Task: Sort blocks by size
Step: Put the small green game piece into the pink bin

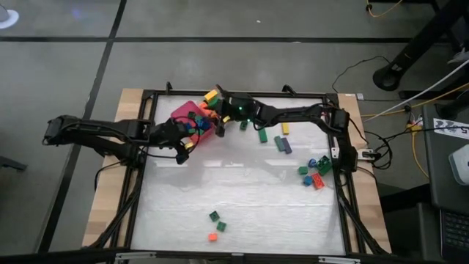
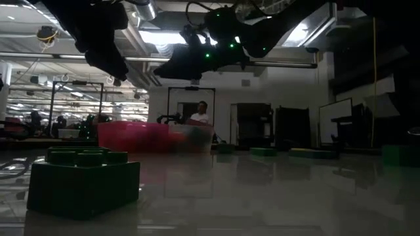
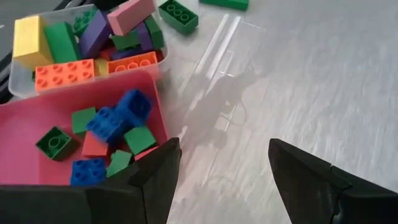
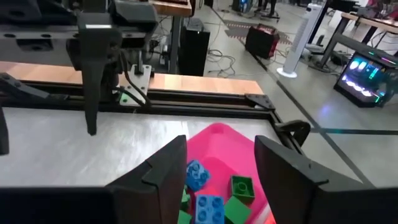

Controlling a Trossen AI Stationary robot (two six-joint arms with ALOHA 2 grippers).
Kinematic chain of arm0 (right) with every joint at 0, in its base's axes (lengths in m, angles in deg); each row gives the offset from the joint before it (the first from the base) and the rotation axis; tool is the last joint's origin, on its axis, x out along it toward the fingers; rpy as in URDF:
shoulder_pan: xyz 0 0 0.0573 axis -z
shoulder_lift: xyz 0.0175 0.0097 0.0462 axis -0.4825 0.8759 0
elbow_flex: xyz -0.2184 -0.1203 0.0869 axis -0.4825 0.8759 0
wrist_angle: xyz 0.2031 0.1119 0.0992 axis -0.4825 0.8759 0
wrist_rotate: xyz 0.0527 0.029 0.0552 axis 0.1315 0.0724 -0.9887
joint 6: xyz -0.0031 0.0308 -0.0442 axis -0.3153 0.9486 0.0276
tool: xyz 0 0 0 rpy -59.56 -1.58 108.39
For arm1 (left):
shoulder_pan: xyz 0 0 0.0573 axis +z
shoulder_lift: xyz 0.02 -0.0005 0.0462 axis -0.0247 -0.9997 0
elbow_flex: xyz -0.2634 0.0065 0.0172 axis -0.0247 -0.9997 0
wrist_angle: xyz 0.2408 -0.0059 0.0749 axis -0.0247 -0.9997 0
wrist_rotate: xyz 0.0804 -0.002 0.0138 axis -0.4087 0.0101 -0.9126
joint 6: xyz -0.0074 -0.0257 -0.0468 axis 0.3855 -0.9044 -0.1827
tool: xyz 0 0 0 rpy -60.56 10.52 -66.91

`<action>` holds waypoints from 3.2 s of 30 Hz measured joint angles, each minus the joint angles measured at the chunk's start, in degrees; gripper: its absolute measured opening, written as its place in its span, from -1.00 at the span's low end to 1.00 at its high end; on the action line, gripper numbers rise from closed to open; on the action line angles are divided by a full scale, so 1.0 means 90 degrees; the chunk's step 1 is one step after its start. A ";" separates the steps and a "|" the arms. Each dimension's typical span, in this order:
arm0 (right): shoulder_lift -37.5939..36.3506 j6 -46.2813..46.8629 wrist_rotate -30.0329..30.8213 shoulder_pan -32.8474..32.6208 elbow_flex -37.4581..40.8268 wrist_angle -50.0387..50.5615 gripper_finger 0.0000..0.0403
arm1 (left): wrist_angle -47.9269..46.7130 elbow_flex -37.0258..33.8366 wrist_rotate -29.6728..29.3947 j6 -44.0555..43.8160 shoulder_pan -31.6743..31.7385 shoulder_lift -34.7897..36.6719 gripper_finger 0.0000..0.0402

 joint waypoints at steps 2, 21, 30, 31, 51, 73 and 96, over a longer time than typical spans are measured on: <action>0.0000 0.0000 0.0000 -0.0005 0.0000 0.0002 -0.07 | 0.0042 0.0000 0.0001 0.0000 0.0000 -0.0040 0.16; -0.2056 0.0000 0.0006 -0.0002 -0.0002 0.3540 -0.06 | 0.1383 0.0000 0.0752 -0.0051 -0.2091 -0.1365 0.16; -0.3229 0.0368 -0.0047 -0.0005 -0.0005 0.6200 -0.06 | 0.3779 0.0000 0.0828 0.1760 -0.3406 -0.3123 0.16; -0.3294 0.0512 -0.0053 -0.0005 -0.0005 0.6428 -0.06 | 0.4077 0.0000 0.0826 0.1875 -0.3458 -0.3289 0.16; -0.3361 0.1306 -0.0119 -0.0058 0.0000 0.7525 -0.06 | 0.6267 0.0000 0.1880 0.2579 -0.3580 -0.5166 0.16; -0.3361 0.0849 0.0694 -0.1387 0.0000 0.9858 -0.06 | 0.6473 0.0002 0.1943 0.2635 -0.3339 -0.5648 -0.06; -0.5149 0.0819 0.0899 0.0012 0.3581 0.7397 -0.06 | 0.5407 0.0009 0.1614 0.2562 -0.0890 -0.3453 -0.36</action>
